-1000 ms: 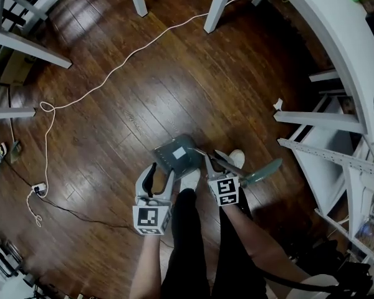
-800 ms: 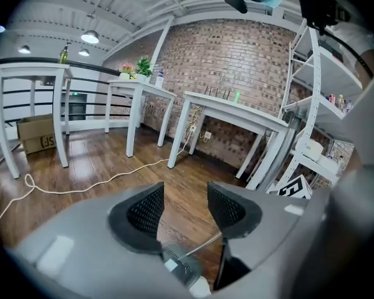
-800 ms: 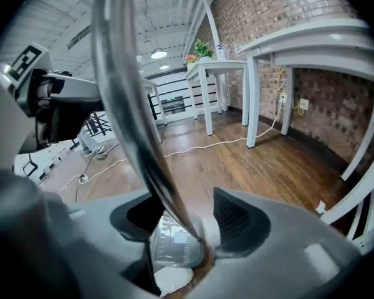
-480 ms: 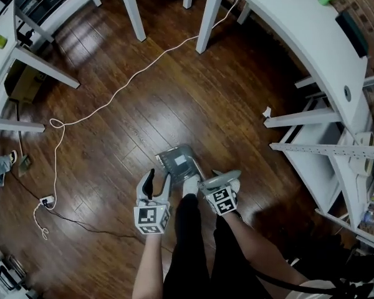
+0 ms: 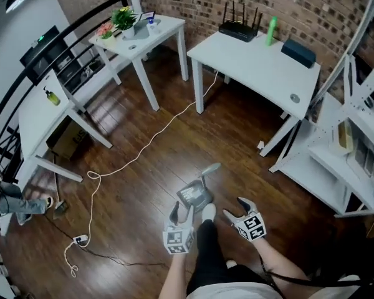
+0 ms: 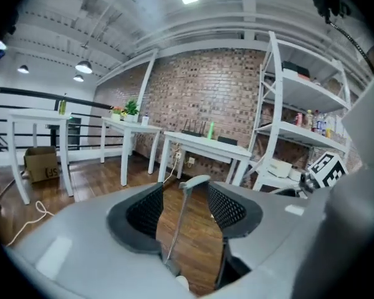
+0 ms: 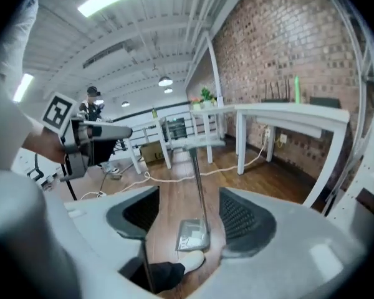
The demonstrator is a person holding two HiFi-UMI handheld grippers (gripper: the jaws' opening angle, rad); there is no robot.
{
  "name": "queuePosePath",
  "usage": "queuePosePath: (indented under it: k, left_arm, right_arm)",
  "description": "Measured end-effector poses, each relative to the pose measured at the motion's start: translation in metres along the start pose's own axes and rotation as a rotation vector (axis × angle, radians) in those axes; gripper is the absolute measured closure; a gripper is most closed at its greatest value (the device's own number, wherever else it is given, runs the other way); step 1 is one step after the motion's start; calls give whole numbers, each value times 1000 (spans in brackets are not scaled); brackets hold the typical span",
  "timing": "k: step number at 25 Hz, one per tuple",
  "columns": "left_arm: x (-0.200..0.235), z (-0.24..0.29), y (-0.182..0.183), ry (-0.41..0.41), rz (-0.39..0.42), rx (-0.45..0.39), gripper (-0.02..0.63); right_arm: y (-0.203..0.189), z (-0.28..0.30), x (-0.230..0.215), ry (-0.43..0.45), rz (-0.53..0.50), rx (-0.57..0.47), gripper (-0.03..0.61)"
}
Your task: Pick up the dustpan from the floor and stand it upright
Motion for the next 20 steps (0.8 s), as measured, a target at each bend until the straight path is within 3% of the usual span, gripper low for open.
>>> queuePosePath:
  k: [6, 10, 14, 20]
  left_arm:
    - [-92, -140, 92, -48, 118, -123, 367]
    - [-153, -203, 159, -88, 205, -210, 364]
    - [-176, -243, 207, -132, 315, -305, 362]
    - [-173, -264, 237, -157, 320, -427, 353]
  right_arm:
    - [33, -182, 93, 3, -3, -364, 281]
    - [49, -267, 136, -26, -18, -426, 281]
    - [88, -312, 176, -56, -78, -519, 281]
    - [138, -356, 203, -174, -113, -659, 282]
Point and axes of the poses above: the fingertips, and each gripper's own axes: z forward along the fingers, x to its left, y out of its top, the point moved 10 cm from there along -z, backward along the fingers, and after that the axes turned 12 degrees about z, right-handed, at the moved point
